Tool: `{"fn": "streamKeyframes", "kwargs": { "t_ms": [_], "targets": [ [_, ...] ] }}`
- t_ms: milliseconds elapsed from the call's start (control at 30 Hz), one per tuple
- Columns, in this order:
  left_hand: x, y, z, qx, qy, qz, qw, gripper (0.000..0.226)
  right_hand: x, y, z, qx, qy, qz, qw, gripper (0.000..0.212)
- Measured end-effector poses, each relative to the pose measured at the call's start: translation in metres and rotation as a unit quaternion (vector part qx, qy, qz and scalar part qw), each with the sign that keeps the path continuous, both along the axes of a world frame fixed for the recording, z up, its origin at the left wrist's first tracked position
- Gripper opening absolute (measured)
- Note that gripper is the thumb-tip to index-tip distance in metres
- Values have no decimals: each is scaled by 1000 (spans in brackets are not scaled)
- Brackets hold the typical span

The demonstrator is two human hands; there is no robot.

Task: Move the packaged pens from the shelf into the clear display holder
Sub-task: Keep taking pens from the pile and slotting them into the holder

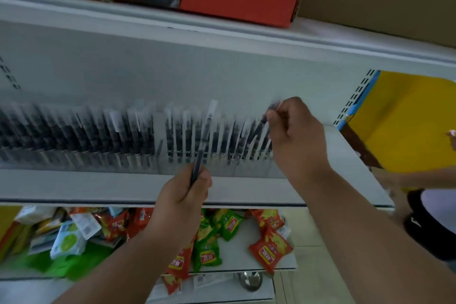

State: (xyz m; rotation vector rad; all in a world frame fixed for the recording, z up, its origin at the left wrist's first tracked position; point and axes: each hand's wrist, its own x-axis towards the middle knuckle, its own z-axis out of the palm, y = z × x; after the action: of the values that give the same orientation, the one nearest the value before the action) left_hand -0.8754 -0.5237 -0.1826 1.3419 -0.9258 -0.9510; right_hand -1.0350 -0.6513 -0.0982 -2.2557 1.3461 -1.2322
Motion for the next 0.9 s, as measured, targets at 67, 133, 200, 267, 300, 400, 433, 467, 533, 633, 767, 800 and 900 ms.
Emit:
{"fn": "streamKeyframes", "kwargs": {
  "t_ms": [67, 133, 200, 267, 300, 400, 433, 467, 533, 633, 767, 800, 900],
  "targets": [
    [-1, 0, 0, 3, 10, 8, 1000, 36, 3, -4, -9, 13, 65, 14, 998, 17],
    [-1, 0, 0, 1, 8, 17, 1000, 34, 6, -6, -22, 43, 110, 25, 993, 18],
    [-2, -1, 0, -4, -4, 24, 1000, 27, 7, -7, -36, 72, 127, 25, 989, 20],
    [-2, -1, 0, -10, -11, 24, 1000, 25, 7, -6, -43, 81, 138, 12, 987, 22],
    [-2, -1, -1, -11, -12, 23, 1000, 27, 7, -5, -43, 78, 139, 1, 987, 23],
    [0, -2, 0, -7, -20, 17, 1000, 35, 5, 1, -36, 52, 101, -27, 993, 24],
    [-1, -2, 0, -7, -26, 11, 1000, 33, 3, 3, -33, 46, 79, -24, 995, 25],
    [-2, -3, 2, -8, -35, 5, 999, 29, 2, 6, -30, 42, 62, -14, 997, 25],
    [-7, -6, 4, -12, -70, -10, 997, 28, 2, 15, -23, 34, 41, 20, 998, 25],
    [-14, -11, 6, -32, -157, -48, 986, 28, 7, 24, -12, 101, -13, 79, 992, 25],
    [-22, -18, 9, -44, -280, -110, 953, 28, 8, 23, -3, 245, -154, 146, 946, 23],
    [-21, -19, 10, -49, -309, -114, 943, 30, 4, 21, -2, 238, -177, 145, 944, 23],
    [-15, -22, 15, -65, -382, -94, 917, 25, -14, 13, 1, 149, -204, 94, 963, 19]
  ]
}}
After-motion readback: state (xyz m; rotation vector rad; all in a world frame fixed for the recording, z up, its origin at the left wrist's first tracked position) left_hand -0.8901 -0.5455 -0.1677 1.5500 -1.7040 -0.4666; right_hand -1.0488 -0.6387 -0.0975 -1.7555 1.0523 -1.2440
